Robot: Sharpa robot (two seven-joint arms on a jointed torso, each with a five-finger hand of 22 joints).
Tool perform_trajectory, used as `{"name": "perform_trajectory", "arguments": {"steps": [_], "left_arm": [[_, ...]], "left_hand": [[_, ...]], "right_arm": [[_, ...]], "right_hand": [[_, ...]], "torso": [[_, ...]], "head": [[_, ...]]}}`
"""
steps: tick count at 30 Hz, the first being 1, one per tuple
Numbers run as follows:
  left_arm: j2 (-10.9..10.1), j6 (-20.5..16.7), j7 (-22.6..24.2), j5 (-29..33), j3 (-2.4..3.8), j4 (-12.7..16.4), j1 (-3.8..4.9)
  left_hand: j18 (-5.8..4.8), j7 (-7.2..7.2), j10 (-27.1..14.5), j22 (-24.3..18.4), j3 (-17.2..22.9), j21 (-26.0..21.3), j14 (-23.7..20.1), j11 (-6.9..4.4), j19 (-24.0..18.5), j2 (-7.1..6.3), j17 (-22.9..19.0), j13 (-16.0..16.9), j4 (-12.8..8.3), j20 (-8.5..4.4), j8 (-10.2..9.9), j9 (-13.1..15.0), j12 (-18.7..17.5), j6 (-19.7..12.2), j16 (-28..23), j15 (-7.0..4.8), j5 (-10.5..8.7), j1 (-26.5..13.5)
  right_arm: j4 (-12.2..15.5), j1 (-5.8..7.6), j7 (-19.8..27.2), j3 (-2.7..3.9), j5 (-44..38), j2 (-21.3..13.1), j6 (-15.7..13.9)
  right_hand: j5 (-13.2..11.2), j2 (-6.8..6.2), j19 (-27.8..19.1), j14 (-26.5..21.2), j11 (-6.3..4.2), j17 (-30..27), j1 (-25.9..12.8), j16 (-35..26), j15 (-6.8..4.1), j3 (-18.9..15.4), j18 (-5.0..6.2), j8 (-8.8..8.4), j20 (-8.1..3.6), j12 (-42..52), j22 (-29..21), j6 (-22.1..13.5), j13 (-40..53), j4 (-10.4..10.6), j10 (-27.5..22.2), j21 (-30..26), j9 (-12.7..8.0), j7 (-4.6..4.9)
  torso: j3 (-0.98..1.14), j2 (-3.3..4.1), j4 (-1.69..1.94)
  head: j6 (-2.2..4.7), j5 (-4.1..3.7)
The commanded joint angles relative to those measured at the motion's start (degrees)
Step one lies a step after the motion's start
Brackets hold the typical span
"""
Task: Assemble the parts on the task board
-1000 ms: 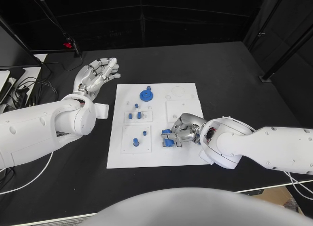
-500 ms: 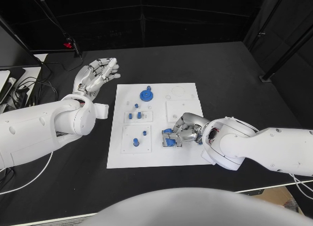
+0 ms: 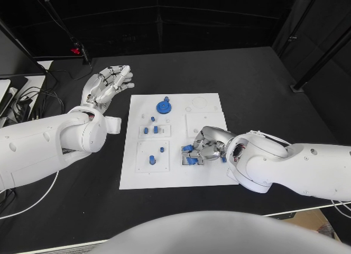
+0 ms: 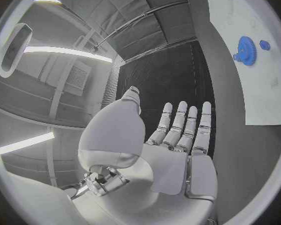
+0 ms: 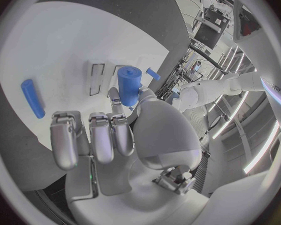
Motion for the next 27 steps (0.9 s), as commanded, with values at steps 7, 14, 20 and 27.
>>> {"name": "perform_trajectory", "arguments": {"steps": [7, 14, 20, 27], "left_arm": [[0.05, 0.77, 8.25, -0.01, 0.06, 0.07, 0.06], [0.07, 0.81, 8.13, -0.01, 0.06, 0.00, 0.05], [0.11, 0.85, 8.06, -0.01, 0.06, -0.02, 0.04], [0.15, 0.85, 8.01, -0.01, 0.06, -0.06, 0.02]], "left_hand": [[0.06, 8.35, -0.36, -0.14, -0.39, -0.28, -0.45, 0.02, -0.48, 0.55, -0.12, -0.10, -0.03, 0.19, 0.24, -0.10, 0.26, -0.46, 0.36, 0.11, 0.44, 0.11], [0.07, 8.35, -0.38, -0.18, -0.41, -0.29, -0.45, 0.02, -0.52, 0.56, -0.14, -0.11, -0.02, 0.19, 0.25, -0.12, 0.29, -0.47, 0.39, 0.13, 0.46, 0.13], [0.07, 8.35, -0.38, -0.18, -0.41, -0.29, -0.45, 0.02, -0.52, 0.56, -0.14, -0.11, -0.02, 0.19, 0.25, -0.12, 0.29, -0.47, 0.39, 0.13, 0.46, 0.13], [0.07, 8.35, -0.38, -0.18, -0.41, -0.29, -0.45, 0.02, -0.52, 0.56, -0.14, -0.11, -0.02, 0.19, 0.25, -0.12, 0.29, -0.47, 0.39, 0.13, 0.46, 0.13]], "right_arm": [[-0.25, 0.07, -3.66, 0.03, -7.69, 0.64, 5.37], [-0.72, 0.07, -4.00, 0.03, -8.73, 1.02, 6.11], [-1.07, 0.07, -3.87, 0.03, -8.90, 1.40, 6.12], [-1.66, 0.07, -3.66, 0.04, -8.95, 1.89, 6.07]], "right_hand": [[-0.29, -0.08, 6.05, 5.95, -0.25, 15.09, -0.39, 0.14, -0.36, -0.29, -0.42, -0.13, -0.55, 0.15, 15.09, 1.91, 15.08, 0.08, 5.97, 0.19, 0.04, -1.37], [-1.30, 0.26, 6.05, 5.95, -0.31, 15.09, -1.19, 0.14, -0.41, -0.92, -0.42, -0.68, -0.60, 0.15, 15.09, 2.30, 15.08, 0.22, 5.97, 0.19, 0.07, -1.41], [-3.17, 0.81, 6.05, 5.95, -0.35, 15.09, -2.26, 0.14, -0.46, -1.85, -0.42, -1.41, -0.66, 0.15, 15.09, 2.78, 15.08, 0.25, 5.97, 0.19, 0.13, -1.45], [-4.31, 1.29, 6.05, 5.95, -0.39, 15.09, -2.89, 0.14, -0.48, -2.52, -0.42, -1.90, -0.68, 0.15, 15.09, 3.14, 15.08, 0.28, 5.97, 0.19, 0.21, -1.48]], "torso": [[0.00, 0.03, 0.04], [-0.05, -0.02, 0.01], [-0.01, -0.01, 0.04], [-0.01, -0.01, 0.06]], "head": [[0.01, -0.16], [0.01, -0.18], [0.01, -0.17], [0.01, -0.18]]}}
